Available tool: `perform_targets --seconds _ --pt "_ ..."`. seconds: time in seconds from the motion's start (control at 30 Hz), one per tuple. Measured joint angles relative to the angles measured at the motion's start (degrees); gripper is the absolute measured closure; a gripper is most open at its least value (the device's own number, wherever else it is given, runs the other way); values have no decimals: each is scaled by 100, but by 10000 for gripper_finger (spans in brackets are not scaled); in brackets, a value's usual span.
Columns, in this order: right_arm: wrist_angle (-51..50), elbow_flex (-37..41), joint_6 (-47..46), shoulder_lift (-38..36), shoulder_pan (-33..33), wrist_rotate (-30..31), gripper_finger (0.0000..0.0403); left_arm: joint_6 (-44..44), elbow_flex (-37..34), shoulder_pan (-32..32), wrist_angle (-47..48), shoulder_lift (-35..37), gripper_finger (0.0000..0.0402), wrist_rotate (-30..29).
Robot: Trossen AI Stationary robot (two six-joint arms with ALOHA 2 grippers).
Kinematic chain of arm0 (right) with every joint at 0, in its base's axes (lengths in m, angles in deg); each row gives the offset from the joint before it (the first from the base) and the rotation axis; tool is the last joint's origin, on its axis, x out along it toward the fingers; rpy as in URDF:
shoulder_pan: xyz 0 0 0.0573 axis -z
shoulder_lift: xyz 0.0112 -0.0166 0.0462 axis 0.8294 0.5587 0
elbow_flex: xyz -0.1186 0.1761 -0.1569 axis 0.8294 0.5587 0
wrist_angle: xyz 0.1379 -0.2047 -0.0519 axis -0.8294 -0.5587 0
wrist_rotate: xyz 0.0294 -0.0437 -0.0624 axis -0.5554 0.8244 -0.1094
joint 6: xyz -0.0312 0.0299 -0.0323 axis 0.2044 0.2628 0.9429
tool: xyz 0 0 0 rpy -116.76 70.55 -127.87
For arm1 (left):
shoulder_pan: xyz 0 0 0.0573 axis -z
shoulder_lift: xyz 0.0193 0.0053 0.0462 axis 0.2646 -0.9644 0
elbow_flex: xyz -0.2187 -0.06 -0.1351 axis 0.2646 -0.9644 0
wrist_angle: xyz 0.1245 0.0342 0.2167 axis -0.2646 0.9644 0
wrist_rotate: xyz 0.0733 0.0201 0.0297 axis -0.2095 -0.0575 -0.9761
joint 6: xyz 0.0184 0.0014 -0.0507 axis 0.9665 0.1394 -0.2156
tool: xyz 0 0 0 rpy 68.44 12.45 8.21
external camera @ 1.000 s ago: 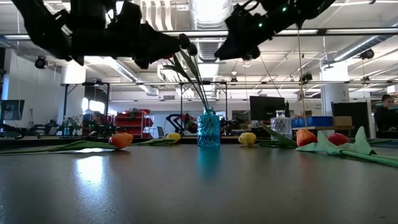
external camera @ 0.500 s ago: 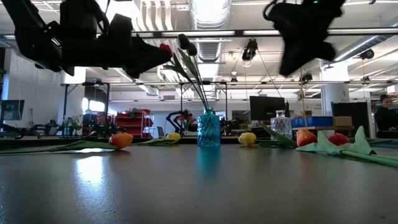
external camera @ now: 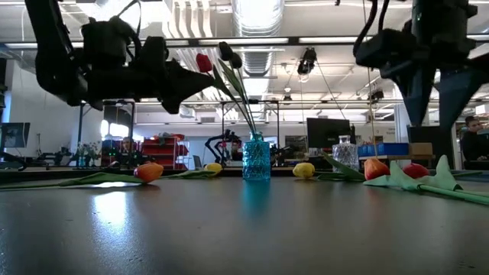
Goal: Sort flowers into vase by color
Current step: Put the red flower into the transparent blue vase
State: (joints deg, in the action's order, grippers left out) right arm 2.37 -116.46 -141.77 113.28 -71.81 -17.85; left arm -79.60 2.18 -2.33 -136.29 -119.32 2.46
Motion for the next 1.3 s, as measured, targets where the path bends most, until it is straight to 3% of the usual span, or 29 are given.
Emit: perform_targets --seconds 0.4,0.87,1.3 --pt "649 29 -474 1132 -159 -556 250 -294 -326 -310 -564 -89 398 16" --pt "977 140 -528 1341 -103 -353 302 -359 -328 -313 -526 -104 397 14" --pt "1376 476 -650 1330 -80 -351 250 -401 -328 -317 -523 -104 397 14"
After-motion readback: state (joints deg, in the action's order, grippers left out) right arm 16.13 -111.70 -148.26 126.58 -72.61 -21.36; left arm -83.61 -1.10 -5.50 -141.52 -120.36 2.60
